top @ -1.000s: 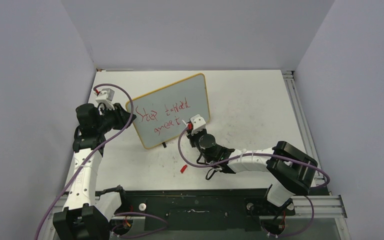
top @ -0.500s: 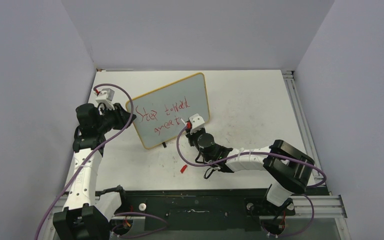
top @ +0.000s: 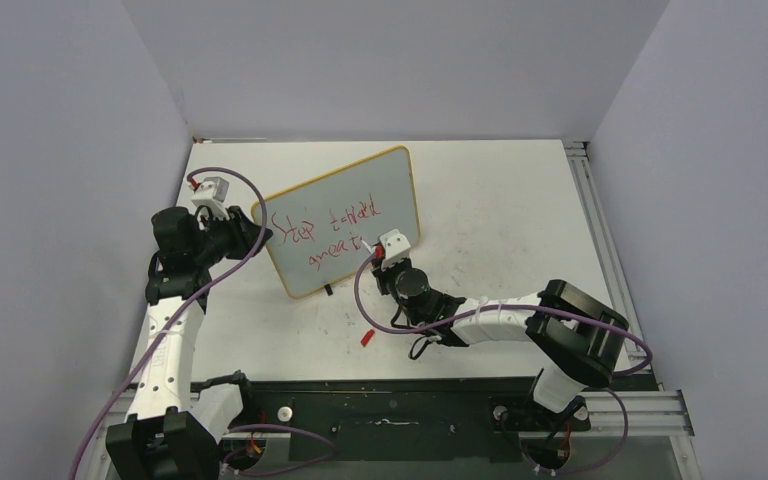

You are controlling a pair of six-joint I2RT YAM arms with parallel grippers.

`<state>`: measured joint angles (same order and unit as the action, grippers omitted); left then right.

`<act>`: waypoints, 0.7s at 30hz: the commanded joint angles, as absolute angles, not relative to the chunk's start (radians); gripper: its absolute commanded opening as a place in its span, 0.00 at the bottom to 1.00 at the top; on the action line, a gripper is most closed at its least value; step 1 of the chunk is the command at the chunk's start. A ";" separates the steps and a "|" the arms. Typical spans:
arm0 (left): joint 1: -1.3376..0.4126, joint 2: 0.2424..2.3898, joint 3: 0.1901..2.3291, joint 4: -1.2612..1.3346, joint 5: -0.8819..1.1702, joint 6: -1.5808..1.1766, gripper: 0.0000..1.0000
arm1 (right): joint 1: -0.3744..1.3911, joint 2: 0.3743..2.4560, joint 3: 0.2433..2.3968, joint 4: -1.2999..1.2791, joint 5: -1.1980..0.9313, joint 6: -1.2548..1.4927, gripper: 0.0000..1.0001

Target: Write a sentence on the whiteboard

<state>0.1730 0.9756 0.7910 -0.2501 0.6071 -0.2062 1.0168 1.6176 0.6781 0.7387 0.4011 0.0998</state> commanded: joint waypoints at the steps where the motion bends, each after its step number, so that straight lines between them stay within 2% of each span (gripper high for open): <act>1: 0.178 0.966 0.797 -0.216 0.615 -0.207 0.29 | 1.023 1.628 0.679 0.761 0.420 0.118 0.05; 21: 0.180 0.965 0.798 -0.216 0.614 -0.207 0.29 | 1.022 1.561 0.716 0.779 0.438 0.065 0.05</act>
